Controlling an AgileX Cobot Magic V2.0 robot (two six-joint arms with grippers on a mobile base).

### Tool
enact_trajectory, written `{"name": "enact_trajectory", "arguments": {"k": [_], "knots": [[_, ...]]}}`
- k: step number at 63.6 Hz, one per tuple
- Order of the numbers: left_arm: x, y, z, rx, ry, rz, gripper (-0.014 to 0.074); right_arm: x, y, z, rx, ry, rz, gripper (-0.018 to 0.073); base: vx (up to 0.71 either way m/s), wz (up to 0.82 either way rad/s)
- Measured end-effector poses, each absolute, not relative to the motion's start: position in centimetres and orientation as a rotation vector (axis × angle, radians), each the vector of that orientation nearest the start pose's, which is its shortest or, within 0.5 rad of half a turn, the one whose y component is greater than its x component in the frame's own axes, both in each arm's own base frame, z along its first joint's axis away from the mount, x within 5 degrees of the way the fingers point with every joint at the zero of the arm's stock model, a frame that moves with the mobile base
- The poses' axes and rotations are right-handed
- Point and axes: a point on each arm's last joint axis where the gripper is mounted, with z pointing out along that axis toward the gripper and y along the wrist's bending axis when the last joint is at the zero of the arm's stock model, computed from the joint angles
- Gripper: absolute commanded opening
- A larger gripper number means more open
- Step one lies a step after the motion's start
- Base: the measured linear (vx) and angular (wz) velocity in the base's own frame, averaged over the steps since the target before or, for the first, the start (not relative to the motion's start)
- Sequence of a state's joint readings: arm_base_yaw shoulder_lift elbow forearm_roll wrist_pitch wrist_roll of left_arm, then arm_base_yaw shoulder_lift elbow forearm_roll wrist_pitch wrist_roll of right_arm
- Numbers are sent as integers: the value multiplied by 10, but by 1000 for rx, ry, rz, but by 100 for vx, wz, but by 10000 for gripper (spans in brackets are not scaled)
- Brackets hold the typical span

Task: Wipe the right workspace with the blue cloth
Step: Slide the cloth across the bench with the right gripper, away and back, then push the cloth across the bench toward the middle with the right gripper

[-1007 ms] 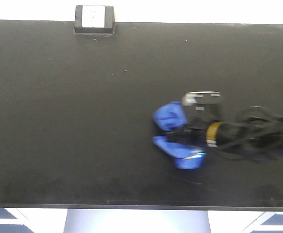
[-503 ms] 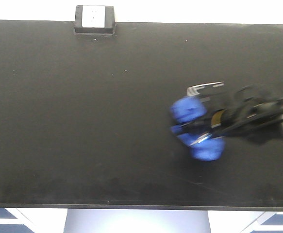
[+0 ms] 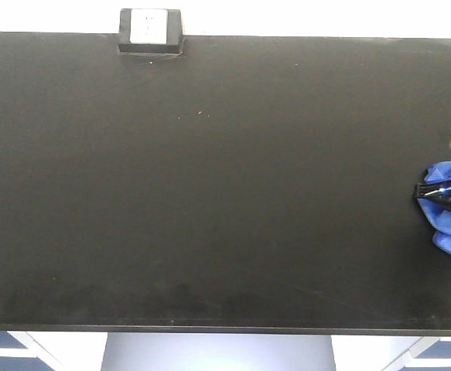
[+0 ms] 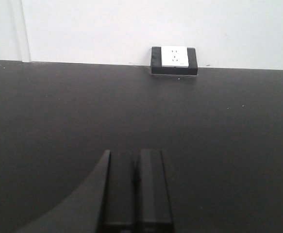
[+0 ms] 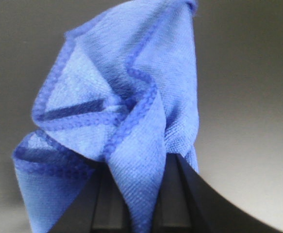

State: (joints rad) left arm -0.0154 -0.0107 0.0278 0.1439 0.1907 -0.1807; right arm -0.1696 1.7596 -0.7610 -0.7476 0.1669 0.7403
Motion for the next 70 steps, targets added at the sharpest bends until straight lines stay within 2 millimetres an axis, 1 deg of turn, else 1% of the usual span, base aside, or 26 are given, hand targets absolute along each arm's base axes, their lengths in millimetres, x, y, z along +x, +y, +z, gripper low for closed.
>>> {"name": "enact_trajectory", "arguments": {"k": [2,8,10,11,16,17,23,26,31,38,46,55,56,63,65,70], "knots": [[56,2,187,-41,1689,-18,-6,303,-56,131,244,2595,-195,73,0,0],[56,2,187,-41,1689,-18,-6,308,-22,131,122,2582,-118,73,0,0],[56,2,187,-41,1689,-18,-6,310,-6,131,64,2570,-84,73,0,0],[56,2,187,-41,1689,-18,-6,311,6,131,14,2560,-54,73,0,0],[56,2,187,-41,1689,-18,-6,310,52,131,-172,2518,53,76,0,0],[56,2,187,-41,1689,-18,-6,308,66,131,-229,2507,77,76,0,0],[56,2,187,-41,1689,-18,-6,296,113,133,-452,2454,166,81,0,0],[56,2,187,-41,1689,-18,-6,288,132,133,-542,2431,198,84,0,0],[56,2,187,-41,1689,-18,-6,276,155,136,-644,2402,232,95,0,0],[56,2,187,-41,1689,-18,-6,268,166,144,-691,2366,256,135,0,0],[56,2,187,-41,1689,-18,-6,266,166,158,-682,2327,261,226,0,0],[56,2,187,-41,1689,-18,-6,263,163,176,-684,2271,260,390,0,0],[56,2,187,-41,1689,-18,-6,263,163,177,-687,2266,259,418,0,0],[56,2,187,-41,1689,-18,-6,262,161,183,-705,2247,234,540,0,0],[56,2,187,-41,1689,-18,-6,262,160,184,-705,2251,225,571,0,0],[56,2,187,-41,1689,-18,-6,261,158,184,-698,2265,201,612,0,0]]}}
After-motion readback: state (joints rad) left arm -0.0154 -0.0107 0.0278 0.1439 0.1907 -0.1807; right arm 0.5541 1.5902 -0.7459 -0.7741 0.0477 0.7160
